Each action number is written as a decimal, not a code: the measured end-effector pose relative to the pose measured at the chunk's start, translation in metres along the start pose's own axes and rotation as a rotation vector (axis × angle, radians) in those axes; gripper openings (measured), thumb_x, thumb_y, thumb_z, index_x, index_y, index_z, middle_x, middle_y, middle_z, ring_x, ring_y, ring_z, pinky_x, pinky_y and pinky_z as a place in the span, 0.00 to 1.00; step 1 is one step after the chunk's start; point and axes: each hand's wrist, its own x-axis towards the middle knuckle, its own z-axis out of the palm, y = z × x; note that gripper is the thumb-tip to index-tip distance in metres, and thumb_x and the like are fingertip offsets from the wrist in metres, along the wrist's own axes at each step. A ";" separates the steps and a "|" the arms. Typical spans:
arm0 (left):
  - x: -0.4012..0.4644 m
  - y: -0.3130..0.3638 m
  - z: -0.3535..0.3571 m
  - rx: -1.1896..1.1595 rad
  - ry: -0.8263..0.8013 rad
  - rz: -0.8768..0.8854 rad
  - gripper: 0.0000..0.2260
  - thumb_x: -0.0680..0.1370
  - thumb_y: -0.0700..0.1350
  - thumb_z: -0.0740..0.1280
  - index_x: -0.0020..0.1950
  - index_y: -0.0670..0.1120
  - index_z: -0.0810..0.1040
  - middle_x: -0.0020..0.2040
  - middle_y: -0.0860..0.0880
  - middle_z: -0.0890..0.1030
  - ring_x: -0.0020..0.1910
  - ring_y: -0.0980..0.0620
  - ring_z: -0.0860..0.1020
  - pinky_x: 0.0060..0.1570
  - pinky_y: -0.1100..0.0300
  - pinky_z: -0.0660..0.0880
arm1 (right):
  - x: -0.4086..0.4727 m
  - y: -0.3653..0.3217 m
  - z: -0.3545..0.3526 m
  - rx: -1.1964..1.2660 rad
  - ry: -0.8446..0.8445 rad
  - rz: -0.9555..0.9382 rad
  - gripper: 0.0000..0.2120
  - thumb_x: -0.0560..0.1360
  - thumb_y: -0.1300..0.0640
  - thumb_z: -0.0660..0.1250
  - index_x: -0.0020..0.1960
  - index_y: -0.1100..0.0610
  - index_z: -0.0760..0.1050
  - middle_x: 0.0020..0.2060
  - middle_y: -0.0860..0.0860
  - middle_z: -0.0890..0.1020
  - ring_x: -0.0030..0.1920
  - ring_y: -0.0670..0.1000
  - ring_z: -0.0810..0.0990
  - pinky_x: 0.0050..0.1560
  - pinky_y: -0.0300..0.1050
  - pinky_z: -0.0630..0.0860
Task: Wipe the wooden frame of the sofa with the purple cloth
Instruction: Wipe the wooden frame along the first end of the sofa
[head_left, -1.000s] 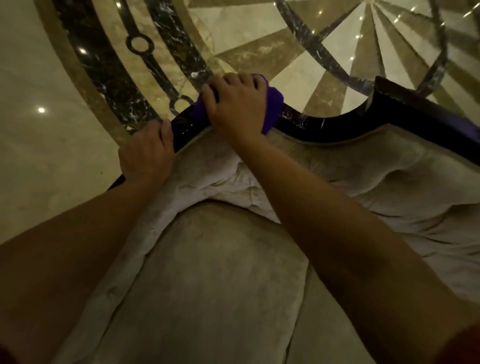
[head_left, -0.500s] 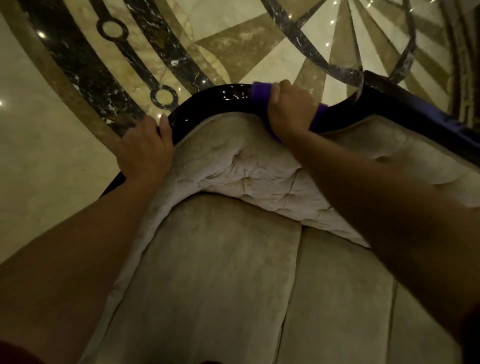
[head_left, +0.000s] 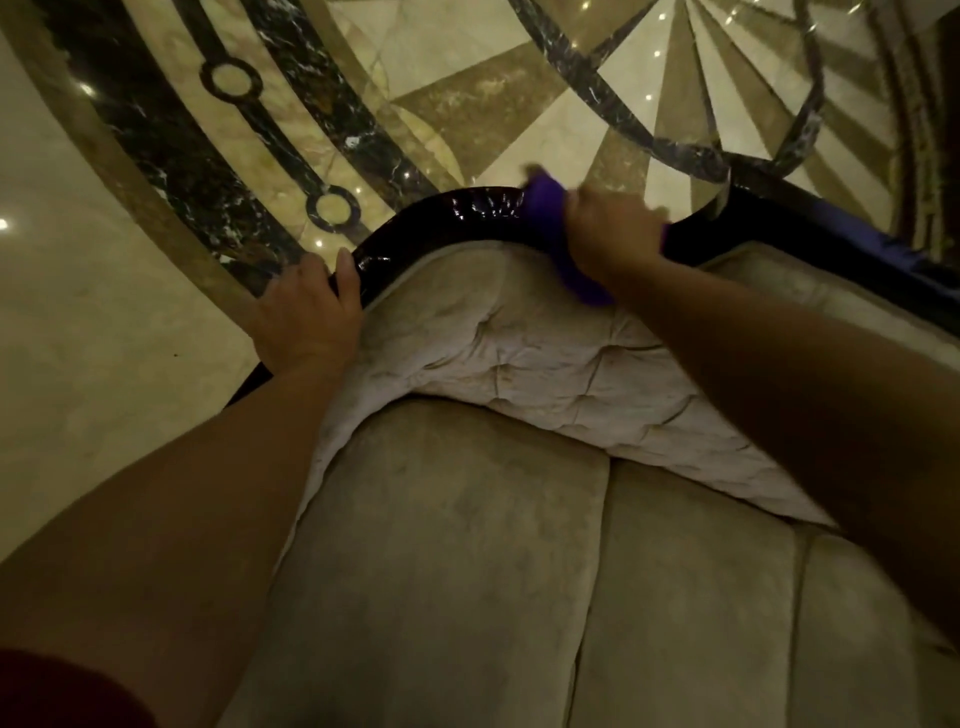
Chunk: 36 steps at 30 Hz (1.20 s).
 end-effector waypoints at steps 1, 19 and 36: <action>0.000 0.001 -0.001 0.003 -0.015 -0.002 0.30 0.85 0.61 0.48 0.48 0.40 0.79 0.43 0.37 0.83 0.42 0.35 0.80 0.41 0.46 0.75 | -0.005 0.027 -0.001 -0.208 0.005 0.013 0.13 0.83 0.53 0.56 0.57 0.60 0.75 0.52 0.62 0.83 0.56 0.66 0.80 0.66 0.71 0.71; 0.002 0.001 0.006 0.053 0.043 0.044 0.28 0.85 0.59 0.46 0.48 0.42 0.77 0.39 0.40 0.81 0.36 0.39 0.79 0.35 0.52 0.64 | 0.003 -0.107 0.014 0.363 0.462 -0.131 0.18 0.81 0.41 0.57 0.55 0.50 0.80 0.50 0.50 0.84 0.55 0.54 0.79 0.64 0.56 0.68; 0.000 0.001 -0.001 0.046 0.019 0.031 0.28 0.84 0.59 0.46 0.50 0.40 0.78 0.44 0.37 0.82 0.40 0.35 0.80 0.36 0.50 0.66 | 0.001 0.026 0.037 -0.017 0.367 -0.017 0.20 0.85 0.48 0.53 0.52 0.60 0.77 0.47 0.64 0.83 0.48 0.65 0.80 0.57 0.64 0.72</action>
